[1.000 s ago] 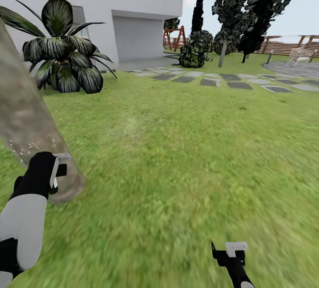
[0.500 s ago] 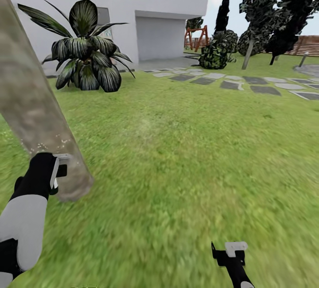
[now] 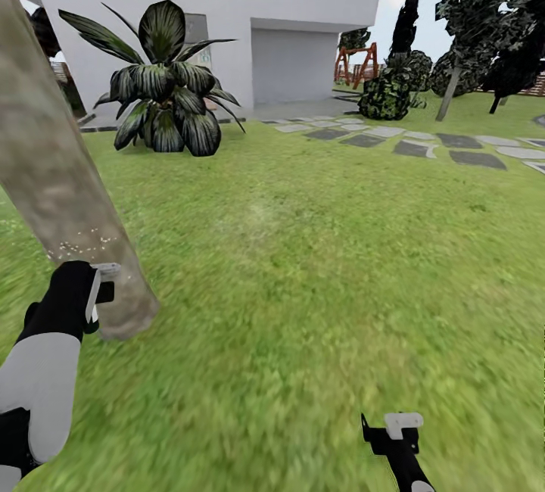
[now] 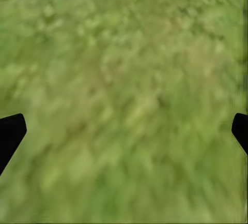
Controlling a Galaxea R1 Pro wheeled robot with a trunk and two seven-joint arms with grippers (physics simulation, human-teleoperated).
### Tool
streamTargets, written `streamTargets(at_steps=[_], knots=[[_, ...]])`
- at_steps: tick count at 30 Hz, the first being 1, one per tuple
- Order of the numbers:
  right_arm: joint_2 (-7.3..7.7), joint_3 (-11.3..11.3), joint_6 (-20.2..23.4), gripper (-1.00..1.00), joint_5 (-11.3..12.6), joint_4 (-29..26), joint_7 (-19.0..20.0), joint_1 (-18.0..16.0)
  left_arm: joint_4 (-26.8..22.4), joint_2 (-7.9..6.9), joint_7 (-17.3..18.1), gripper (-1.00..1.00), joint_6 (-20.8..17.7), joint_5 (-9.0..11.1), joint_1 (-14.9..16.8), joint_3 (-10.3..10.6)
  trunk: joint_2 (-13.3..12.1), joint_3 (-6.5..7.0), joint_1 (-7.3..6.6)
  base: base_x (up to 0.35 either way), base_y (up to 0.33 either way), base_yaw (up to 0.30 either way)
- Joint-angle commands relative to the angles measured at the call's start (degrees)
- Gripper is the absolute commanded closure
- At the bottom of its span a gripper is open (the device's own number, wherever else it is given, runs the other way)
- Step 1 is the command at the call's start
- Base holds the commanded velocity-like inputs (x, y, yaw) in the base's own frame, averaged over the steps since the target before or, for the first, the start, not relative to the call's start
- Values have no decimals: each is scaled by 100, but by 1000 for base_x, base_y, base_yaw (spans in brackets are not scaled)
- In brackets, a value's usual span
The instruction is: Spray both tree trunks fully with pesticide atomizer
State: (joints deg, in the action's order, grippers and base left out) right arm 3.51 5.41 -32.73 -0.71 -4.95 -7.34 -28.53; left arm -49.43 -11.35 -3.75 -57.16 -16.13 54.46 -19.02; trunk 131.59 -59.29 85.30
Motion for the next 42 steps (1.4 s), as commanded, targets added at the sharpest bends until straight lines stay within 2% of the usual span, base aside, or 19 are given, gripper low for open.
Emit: streamTargets(at_steps=[1, 6, 20, 26, 29, 36, 42], knots=[[1, 48, -5, -100, -8, 3, -49, -3, -5, 1, -38, 100, -23, 31, 5, -3, 2, -5, 1, 150, -244, 1], [-7, 48, -5, -100, -8, 3, -49, -3, -5, -1, -40, 100, -23, 30, -22, 3, 2, -5, 1, 109, -256, 77], [-8, 56, -5, -100, -8, 3, -49, -3, 109, -16, -65, 100, 30, 63, -235, -46, 2, -5, 1, 145, -241, 266], [2, 48, -5, -100, -10, 9, -53, -3, 107, -8, -65, 100, 30, 67, -292, -46, 2, -5, 1, 185, -214, 33], [9, 48, -5, -100, -12, 7, -57, -3, 101, -16, -65, 100, 30, 69, -422, -60, 2, -5, 1, 40, -264, 1], [10, 51, -5, -100, -8, 4, -56, -3, 108, -37, -65, 100, 35, 67, -443, -78, 2, -5, 1, 133, -256, 2], [9, 50, -5, -100, -8, 3, -57, -3, 101, -81, -71, 100, 47, 41, -503, -84, 2, -5, 1, 245, -168, 193]])
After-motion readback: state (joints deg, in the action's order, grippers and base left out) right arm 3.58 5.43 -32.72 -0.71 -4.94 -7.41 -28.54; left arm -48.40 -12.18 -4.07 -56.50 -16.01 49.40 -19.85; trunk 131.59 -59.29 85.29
